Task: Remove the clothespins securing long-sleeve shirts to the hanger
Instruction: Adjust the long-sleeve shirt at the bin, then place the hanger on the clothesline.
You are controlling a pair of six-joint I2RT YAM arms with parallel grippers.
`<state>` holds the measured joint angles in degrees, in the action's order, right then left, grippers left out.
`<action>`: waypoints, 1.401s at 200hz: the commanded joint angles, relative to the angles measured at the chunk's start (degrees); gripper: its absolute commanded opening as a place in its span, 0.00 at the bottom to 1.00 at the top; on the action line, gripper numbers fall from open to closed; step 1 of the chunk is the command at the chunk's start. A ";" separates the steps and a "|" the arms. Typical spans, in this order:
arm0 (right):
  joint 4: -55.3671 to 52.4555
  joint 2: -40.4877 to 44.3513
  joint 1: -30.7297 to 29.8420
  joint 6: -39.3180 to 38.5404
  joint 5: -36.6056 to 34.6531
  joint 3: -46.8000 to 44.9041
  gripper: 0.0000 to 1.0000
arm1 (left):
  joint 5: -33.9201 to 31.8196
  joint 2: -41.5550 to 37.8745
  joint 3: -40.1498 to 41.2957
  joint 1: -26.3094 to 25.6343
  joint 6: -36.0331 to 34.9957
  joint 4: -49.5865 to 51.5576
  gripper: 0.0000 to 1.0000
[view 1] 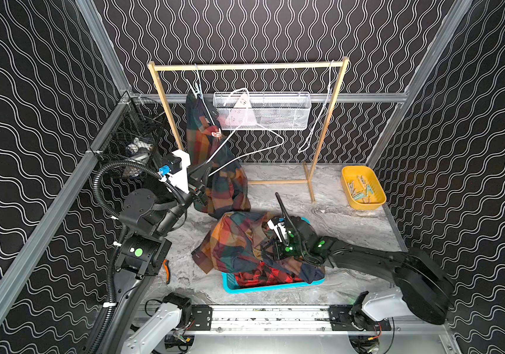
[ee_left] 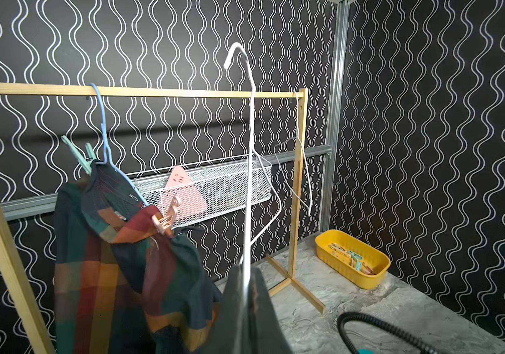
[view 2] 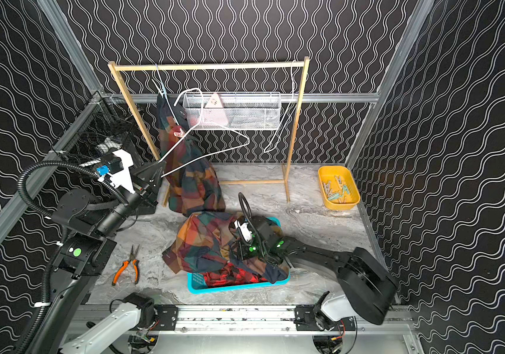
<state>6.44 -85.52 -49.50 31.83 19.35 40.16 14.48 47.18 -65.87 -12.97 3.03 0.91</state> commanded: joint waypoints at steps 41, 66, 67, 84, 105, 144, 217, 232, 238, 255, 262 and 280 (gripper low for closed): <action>1.24 -2.54 -0.43 3.64 -1.87 -1.00 0.36 | 0.68 -0.27 2.99 0.05 3.85 -3.27 0.00; -7.63 8.40 -0.79 -1.61 -6.13 1.39 0.60 | 1.14 0.59 3.38 0.13 4.69 -3.58 0.00; -8.00 8.81 -0.79 -1.82 -6.33 1.53 0.61 | 1.15 0.70 3.38 0.13 4.74 -3.60 0.00; -14.55 16.23 -0.69 -6.19 -9.35 4.33 0.73 | 1.90 1.86 2.99 0.06 5.40 -3.98 0.00; -19.86 23.80 -0.24 -11.37 -12.33 7.16 0.78 | 2.86 2.91 3.11 0.34 6.61 -5.42 0.00; -20.70 36.02 7.84 -19.98 -7.94 10.92 0.79 | 11.26 4.05 2.65 3.42 9.26 -8.26 0.00; -21.11 32.08 26.02 -25.08 16.34 19.44 0.81 | 21.80 5.98 3.99 9.27 17.35 -15.38 0.00; -20.38 31.79 26.18 -24.86 15.76 19.66 0.81 | 23.42 6.47 4.20 9.79 18.31 -16.81 0.00; -20.18 31.76 26.39 -24.96 15.17 20.02 0.81 | 24.46 6.76 4.05 9.97 18.62 -17.22 0.00; -18.85 31.81 28.46 -25.64 14.80 21.06 0.82 | 27.09 7.27 3.84 10.57 19.29 -18.37 0.00; -18.01 31.46 29.87 -25.62 16.33 22.02 0.81 | 28.16 7.47 3.46 10.89 18.83 -17.97 0.00; -16.16 30.34 33.04 -25.28 21.32 24.39 0.80 | 28.41 7.28 2.05 11.42 15.54 -13.89 0.00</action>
<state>-14.59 -54.26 -19.20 7.18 34.89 62.13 39.77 54.54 -62.11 -2.20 20.40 -12.97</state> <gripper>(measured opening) 0.808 0.074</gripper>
